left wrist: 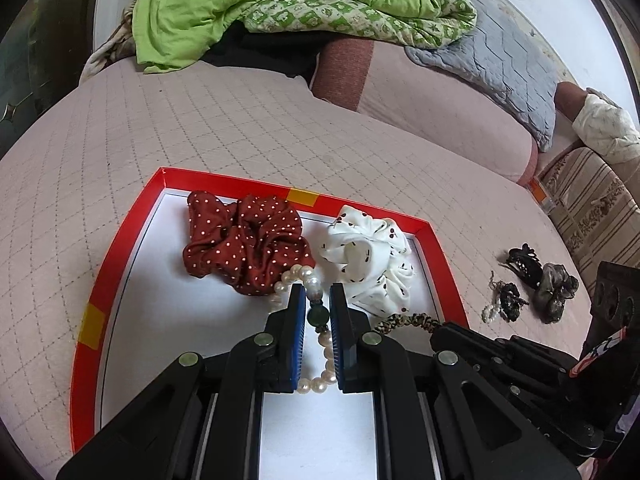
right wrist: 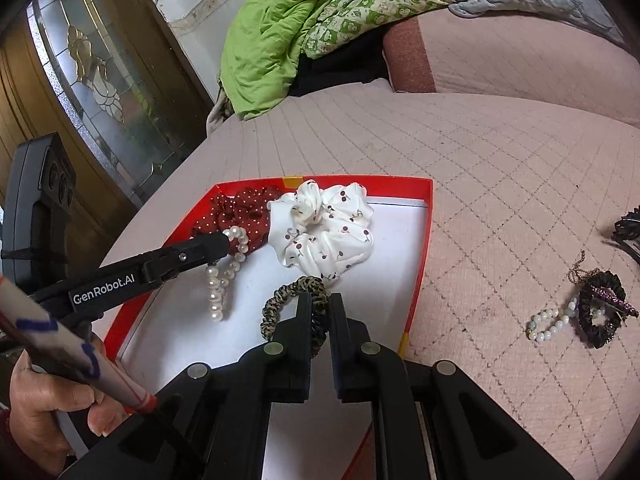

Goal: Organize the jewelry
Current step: 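Carry both bracelets into the tray and open both grippers, then move both grippers back toward the remaining jewelry beside the hair clips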

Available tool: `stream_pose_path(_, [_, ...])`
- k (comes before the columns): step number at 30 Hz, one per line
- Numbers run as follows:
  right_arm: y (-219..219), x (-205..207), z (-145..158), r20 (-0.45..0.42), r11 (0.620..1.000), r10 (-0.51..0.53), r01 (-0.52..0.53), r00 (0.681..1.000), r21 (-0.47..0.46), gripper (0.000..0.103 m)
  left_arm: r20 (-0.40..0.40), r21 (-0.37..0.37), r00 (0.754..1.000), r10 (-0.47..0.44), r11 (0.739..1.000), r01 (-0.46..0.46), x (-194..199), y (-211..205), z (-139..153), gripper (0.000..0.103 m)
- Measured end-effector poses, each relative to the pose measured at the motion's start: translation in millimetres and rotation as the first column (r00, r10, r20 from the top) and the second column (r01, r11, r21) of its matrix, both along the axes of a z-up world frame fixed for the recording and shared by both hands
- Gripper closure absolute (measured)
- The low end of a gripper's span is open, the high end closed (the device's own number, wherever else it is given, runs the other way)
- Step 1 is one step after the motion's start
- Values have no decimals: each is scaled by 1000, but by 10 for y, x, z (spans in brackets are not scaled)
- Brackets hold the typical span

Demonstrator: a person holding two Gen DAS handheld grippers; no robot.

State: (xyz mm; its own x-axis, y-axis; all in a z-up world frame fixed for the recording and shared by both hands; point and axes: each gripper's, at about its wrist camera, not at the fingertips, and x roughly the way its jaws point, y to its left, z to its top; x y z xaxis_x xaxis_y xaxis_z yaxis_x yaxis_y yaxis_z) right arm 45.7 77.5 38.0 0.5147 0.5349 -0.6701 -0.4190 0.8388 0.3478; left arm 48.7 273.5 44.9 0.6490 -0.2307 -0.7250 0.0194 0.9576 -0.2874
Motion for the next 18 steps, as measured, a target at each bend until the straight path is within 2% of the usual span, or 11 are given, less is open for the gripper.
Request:
stream_pose_path(10, [-95,-38,81,7,1000,2,-2,1000,30,92,13,-21,1000,-1,1000,1,28,-27,16,92])
stream_pose_path(14, [-211,-75,204,36,998,-7,4,999,64,83,37,-29,999,-8,1000,9,12,-63,60,85])
stream_pose_path(18, [-371,-84,303,54,995,-34,29,998,97,83,64,-32,998,-27,999,29,-3,-144,112,84])
